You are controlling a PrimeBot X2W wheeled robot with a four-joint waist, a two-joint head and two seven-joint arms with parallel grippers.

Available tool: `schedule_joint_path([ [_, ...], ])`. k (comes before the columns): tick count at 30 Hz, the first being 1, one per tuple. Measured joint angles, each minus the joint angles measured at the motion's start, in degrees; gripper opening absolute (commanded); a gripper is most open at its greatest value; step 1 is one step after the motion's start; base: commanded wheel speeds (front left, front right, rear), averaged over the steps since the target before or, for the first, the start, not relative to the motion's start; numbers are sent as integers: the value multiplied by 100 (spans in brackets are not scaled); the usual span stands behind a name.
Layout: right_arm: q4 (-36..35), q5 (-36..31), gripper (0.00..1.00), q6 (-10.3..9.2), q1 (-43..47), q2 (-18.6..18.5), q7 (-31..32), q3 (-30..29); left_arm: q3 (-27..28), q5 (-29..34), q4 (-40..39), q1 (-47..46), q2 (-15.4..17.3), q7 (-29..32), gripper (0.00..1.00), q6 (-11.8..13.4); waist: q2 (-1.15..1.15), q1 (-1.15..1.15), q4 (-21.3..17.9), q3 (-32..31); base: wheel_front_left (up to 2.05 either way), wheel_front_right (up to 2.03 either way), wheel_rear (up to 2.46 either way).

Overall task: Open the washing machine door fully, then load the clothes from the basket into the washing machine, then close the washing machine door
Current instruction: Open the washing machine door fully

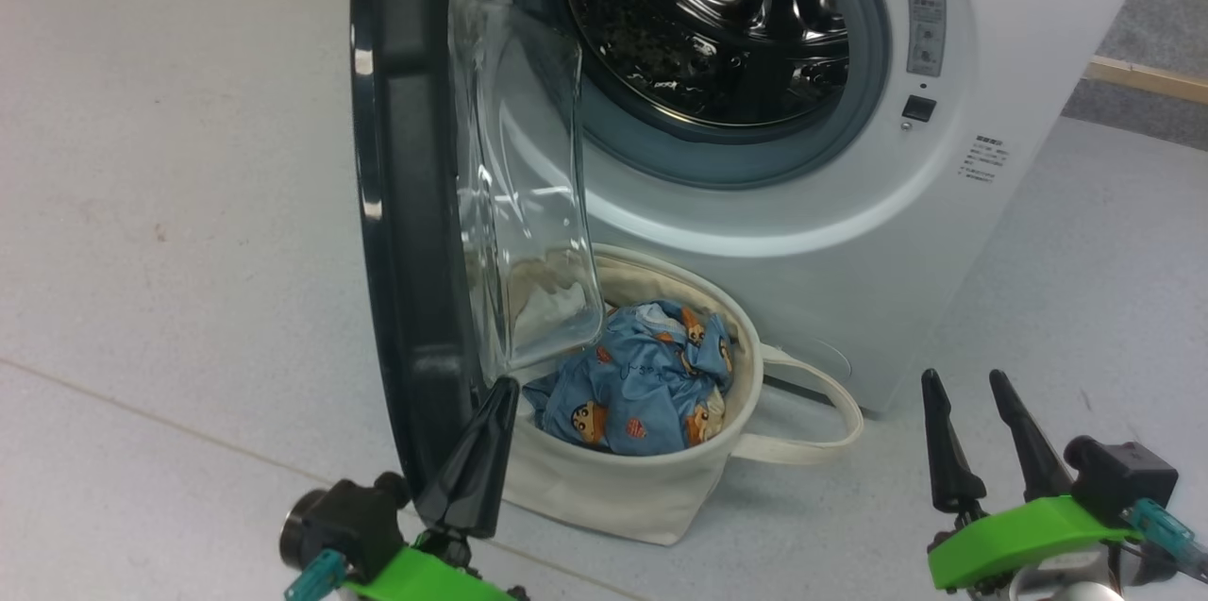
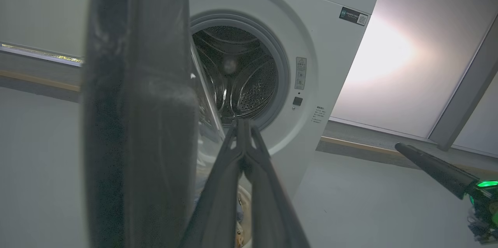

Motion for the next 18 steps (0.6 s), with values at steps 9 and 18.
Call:
schedule_joint_path([
  [9, 23, 0, 100, 0, 2, 0, 0, 7, 224, -166, 1088, -324, -12, 13, 0, 400, 0, 0, -61, -1, 0, 0, 0],
  [18, 8, -1, 100, 0, 5, 12, 0, 3, 910, -242, 1176, -365, 272, 11, 0, 683, 0, 0, -47, -2, 0, 0, 0],
])
